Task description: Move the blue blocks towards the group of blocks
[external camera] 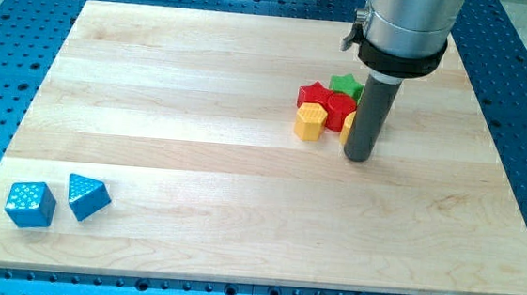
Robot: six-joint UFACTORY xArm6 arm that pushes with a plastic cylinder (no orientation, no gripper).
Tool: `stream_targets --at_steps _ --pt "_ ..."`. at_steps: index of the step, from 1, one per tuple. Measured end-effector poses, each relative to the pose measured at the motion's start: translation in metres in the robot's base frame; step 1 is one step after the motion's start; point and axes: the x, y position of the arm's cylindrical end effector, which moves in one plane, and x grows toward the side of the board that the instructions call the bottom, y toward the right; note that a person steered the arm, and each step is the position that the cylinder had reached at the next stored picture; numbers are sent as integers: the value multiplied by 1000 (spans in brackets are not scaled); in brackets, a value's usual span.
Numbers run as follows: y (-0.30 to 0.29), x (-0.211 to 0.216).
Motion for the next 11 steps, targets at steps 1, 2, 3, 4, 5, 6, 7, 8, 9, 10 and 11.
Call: stream_targets --at_steps 1,2,3,4,5,6,7,8,9,10,11 --pt "-34 98" --pt "-162 136" --pt "-335 142" --pt "-419 138" --pt "-407 116" --pt "-326 105" --pt "-241 110" --pt "-241 100" --pt "-173 101" --pt "-129 94" --pt "-119 94"
